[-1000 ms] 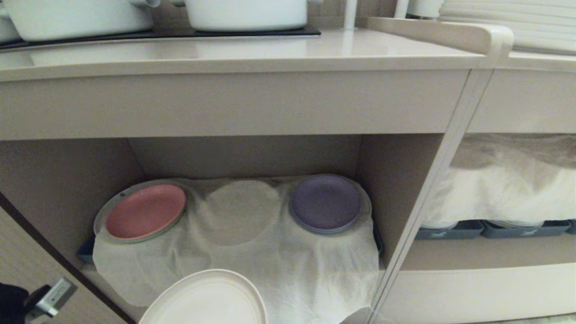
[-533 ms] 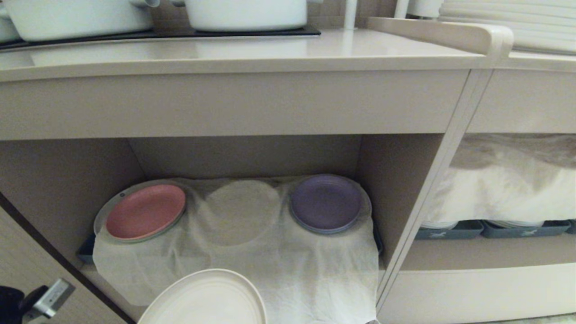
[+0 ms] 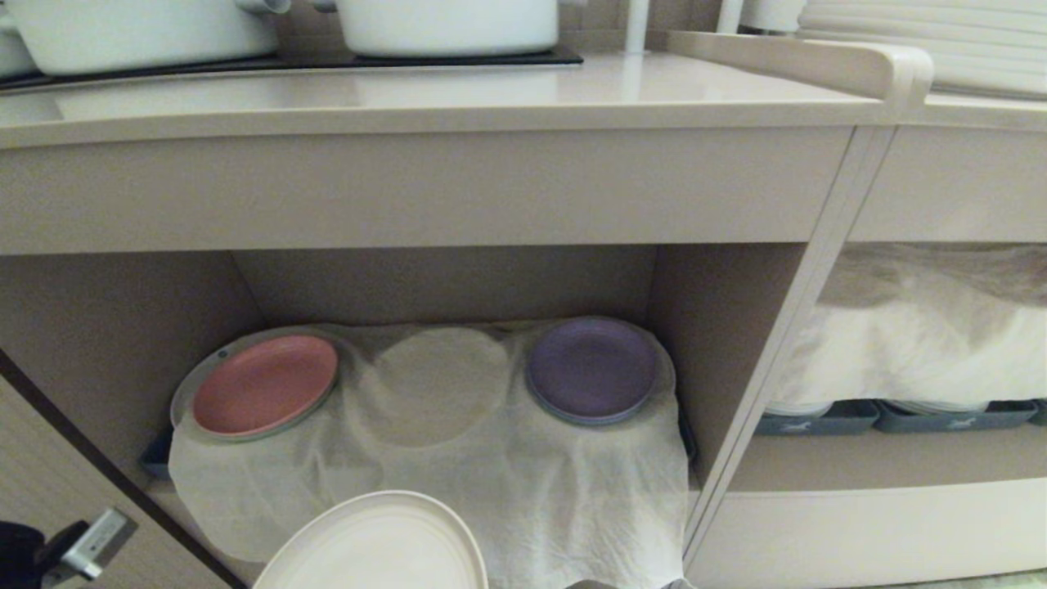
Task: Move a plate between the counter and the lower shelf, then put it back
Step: Put the plate
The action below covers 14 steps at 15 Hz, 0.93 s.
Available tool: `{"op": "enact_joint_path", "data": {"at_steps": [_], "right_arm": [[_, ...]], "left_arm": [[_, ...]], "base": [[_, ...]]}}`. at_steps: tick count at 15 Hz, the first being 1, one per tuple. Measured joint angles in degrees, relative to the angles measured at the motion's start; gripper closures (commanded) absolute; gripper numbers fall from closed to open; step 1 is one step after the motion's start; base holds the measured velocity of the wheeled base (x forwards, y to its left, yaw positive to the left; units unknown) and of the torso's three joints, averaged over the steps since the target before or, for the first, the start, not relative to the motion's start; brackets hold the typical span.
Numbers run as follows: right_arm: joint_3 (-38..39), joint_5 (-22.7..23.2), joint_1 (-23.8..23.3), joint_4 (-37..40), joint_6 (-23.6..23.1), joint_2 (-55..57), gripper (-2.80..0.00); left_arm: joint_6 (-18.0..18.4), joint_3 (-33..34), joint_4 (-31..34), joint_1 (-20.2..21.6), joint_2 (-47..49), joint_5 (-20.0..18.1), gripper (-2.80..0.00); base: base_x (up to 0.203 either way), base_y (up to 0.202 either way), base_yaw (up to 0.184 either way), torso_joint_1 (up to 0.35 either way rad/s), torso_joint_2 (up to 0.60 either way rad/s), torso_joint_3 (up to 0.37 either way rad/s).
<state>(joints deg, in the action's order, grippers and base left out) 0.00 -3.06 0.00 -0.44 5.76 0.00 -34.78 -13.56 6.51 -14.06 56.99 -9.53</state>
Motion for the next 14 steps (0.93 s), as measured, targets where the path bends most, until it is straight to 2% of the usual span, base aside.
{"op": "enact_joint_path", "data": {"at_steps": [4, 8, 14], "right_arm": [[0.00, 0.01, 0.00, 0.02, -0.06, 0.00, 0.00], [0.00, 0.00, -0.02, 0.05, -0.18, 0.00, 0.00], [0.00, 0.01, 0.00, 0.04, -0.17, 0.00, 0.00]], "left_arm": [[-0.02, 0.09, -0.05, -0.02, 0.17, -0.45, 0.00], [-0.08, 0.22, -0.07, 0.00, 0.26, -0.47, 0.00], [-0.25, 0.30, -0.08, 0.00, 0.30, -0.80, 0.00]], "base": [[0.000, 0.000, 0.000, 0.000, 0.00, 0.000], [0.000, 0.000, 0.000, 0.045, -0.21, -0.231], [0.000, 0.000, 0.000, 0.174, -0.50, -0.286]]}}
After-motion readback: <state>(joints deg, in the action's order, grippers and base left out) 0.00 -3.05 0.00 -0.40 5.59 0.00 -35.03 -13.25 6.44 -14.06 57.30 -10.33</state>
